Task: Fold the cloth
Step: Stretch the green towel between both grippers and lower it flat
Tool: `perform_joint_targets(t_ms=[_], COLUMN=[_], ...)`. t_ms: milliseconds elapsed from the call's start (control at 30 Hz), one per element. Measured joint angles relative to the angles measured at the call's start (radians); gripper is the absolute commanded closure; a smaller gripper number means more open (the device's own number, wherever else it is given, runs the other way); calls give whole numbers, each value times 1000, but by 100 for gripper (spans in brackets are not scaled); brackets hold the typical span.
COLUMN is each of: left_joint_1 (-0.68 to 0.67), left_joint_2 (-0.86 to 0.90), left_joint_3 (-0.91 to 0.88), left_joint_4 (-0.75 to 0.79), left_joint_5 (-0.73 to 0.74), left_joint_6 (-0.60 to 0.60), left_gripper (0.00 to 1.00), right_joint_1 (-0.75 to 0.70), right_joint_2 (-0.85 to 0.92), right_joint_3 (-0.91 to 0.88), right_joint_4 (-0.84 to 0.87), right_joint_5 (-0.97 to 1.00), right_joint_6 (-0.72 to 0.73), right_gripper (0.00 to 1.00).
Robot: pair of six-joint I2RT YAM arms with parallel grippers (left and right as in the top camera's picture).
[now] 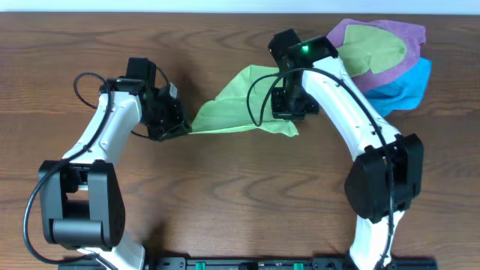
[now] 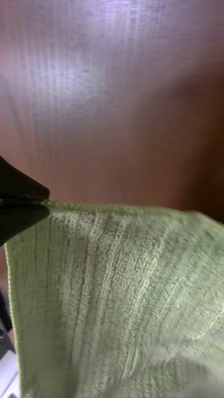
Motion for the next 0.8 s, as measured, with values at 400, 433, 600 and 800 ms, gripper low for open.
perform_joint_targets(t_ms=[400,433,600,800], left_joint_1=[-44,-50,-67,-67], left_joint_2=[0,0,0,0], left_joint_3=[0,0,0,0], left_joint_4=[-61,-61,-65,-69], left_joint_5=[0,0,0,0], left_joint_6=[13,13,13,28], left_gripper=[94,94,94,94], right_joint_1=[0,0,0,0], right_joint_2=[0,0,0,0], right_joint_3=[0,0,0,0], right_joint_4=[-55,-56,-47,-17], right_joint_5=[42,48,66,74], right_joint_6=[-2,-5,-18,-32], right_gripper=[89,85,66,52])
